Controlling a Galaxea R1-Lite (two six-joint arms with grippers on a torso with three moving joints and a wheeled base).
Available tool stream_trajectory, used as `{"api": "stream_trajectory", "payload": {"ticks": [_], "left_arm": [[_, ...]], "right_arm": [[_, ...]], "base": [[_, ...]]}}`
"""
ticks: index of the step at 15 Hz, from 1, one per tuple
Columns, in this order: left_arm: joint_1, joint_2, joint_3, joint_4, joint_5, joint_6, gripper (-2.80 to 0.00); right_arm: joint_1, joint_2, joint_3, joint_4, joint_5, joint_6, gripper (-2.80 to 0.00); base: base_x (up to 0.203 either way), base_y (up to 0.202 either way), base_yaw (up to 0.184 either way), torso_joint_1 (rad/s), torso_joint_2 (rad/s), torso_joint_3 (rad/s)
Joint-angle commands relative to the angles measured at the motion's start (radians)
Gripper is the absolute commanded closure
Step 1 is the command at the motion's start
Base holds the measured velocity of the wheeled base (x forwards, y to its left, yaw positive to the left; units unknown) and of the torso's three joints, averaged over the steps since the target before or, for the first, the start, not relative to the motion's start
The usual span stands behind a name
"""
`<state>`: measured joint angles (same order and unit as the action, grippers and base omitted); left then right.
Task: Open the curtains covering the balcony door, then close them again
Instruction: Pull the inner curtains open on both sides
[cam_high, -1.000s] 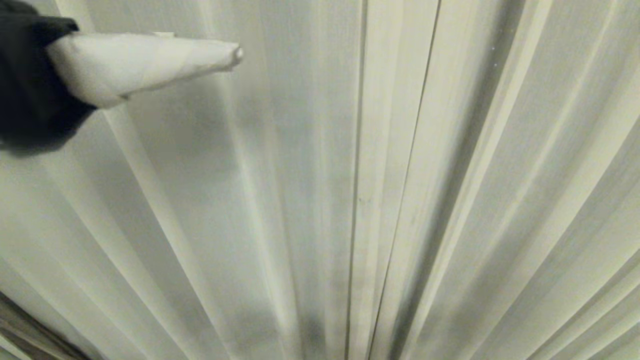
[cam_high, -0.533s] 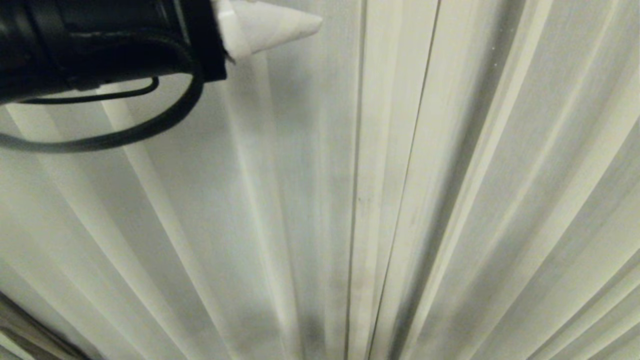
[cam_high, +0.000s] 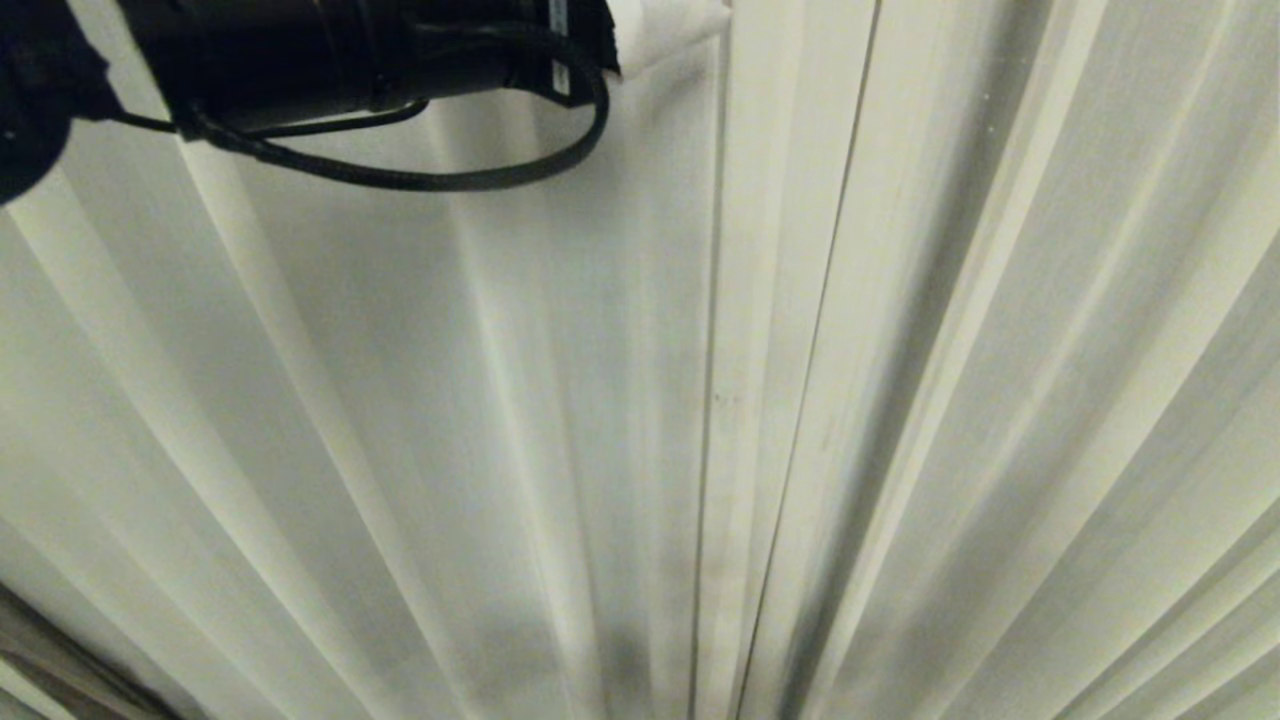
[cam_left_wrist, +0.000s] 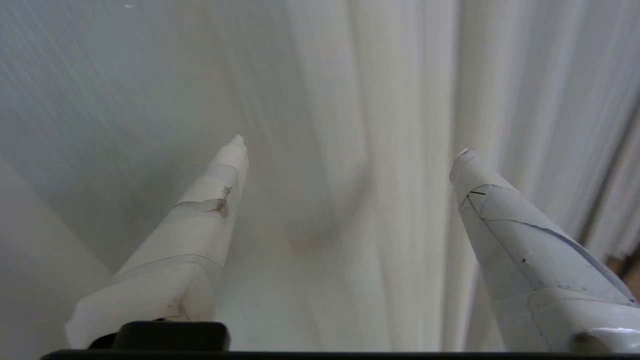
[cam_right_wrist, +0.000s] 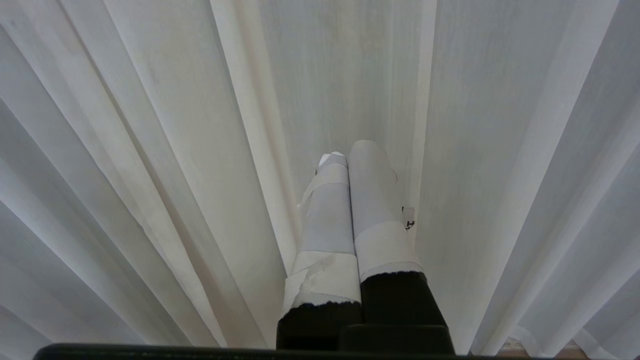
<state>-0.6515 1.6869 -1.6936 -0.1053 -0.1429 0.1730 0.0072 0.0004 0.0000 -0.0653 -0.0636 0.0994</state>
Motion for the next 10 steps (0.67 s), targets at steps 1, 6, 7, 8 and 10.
{"api": "stream_trajectory", "payload": {"ticks": [1,6,7,8,10], "left_arm": [[-0.009,0.077,-0.068,-0.001,0.02,0.002,-2.8],[-0.027,0.195,-0.234,-0.001,0.078,0.003,-2.8],[-0.035,0.218,-0.269,-0.001,0.104,0.003,-2.8],[-0.046,0.236,-0.287,-0.001,0.134,0.003,-2.8],[-0.049,0.256,-0.288,-0.002,0.175,0.003,-2.8]], "right_arm": [[0.0,0.0,0.0,-0.001,0.001,0.0,0.0],[0.0,0.0,0.0,-0.001,0.001,0.0,0.0],[0.0,0.0,0.0,-0.001,0.001,0.0,0.0],[0.0,0.0,0.0,-0.001,-0.001,0.0,0.0],[0.0,0.0,0.0,-0.001,0.001,0.0,0.0]], "base": [[0.0,0.0,0.0,0.0,0.0,0.0],[0.0,0.0,0.0,0.0,0.0,0.0],[0.0,0.0,0.0,0.0,0.0,0.0],[0.0,0.0,0.0,0.0,0.0,0.0],[0.0,0.0,0.0,0.0,0.0,0.0]]}}
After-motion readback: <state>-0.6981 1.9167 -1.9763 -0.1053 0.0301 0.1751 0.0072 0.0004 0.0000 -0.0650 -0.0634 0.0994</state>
